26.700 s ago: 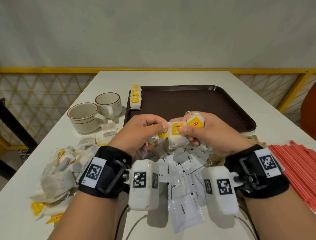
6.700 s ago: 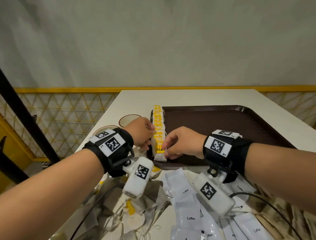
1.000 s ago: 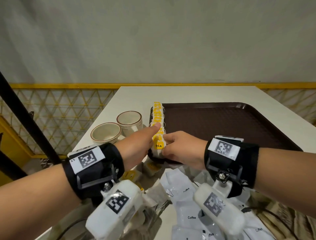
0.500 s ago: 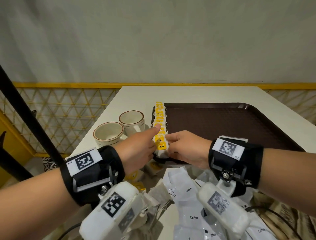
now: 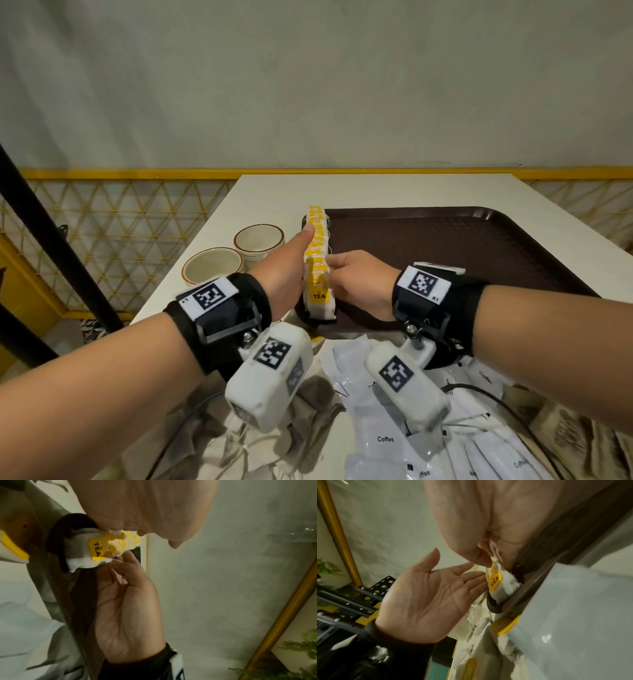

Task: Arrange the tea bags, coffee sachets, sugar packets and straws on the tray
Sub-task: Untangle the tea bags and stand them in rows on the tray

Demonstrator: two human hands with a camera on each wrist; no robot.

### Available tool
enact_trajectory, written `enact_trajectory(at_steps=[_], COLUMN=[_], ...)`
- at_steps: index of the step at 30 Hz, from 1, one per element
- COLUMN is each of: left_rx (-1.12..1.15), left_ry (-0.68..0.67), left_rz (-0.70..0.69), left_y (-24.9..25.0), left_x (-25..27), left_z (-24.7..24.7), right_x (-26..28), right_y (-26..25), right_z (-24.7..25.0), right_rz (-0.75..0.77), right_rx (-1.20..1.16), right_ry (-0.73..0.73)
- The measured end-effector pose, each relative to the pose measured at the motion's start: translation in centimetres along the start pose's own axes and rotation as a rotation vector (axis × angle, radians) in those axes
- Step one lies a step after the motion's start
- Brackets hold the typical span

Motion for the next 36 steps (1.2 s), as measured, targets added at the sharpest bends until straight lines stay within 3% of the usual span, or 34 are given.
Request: enact_trajectory(at_steps=[5,14,18,29,36], left_rx=[0.003,-0.012,-0.101,-0.083,-0.08], left_ry=[0.055,0.083,0.09,0.08,0.084], left_rz=[-0.025,-0.053,-0.107,-0.092,-0.097], left_y=[0.4,0.2,0.2,0.2,0.5], left_x=[-1.3,-3.4,-4.0,-4.9,-4.5], left_z=[0.2,0.2,0.5,0.4,0.2], right_x=[-1.4,-3.7,-4.7,-6.5,-7.5], right_y=[-0.6,-1.8,-2.2,-2.5,-2.3], right_z=[1.1,1.2,2.3,3.0,2.7], right_rz=[0.011,0.078,0.063,0.037,0.053], right_rx=[0.002,0.196,0.19,0.221,0.276], right_ry=[0.107,0.107,0.157,0.194,0.15])
Point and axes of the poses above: each hand's wrist, its own x-axis away from the middle knuckle, its own z-axis out of the back of the hand, y = z × x, the point moved 3 cm from there along -x, towards the middle knuckle, and after that the axes turned 11 degrees about -z, right-handed, at the moved point
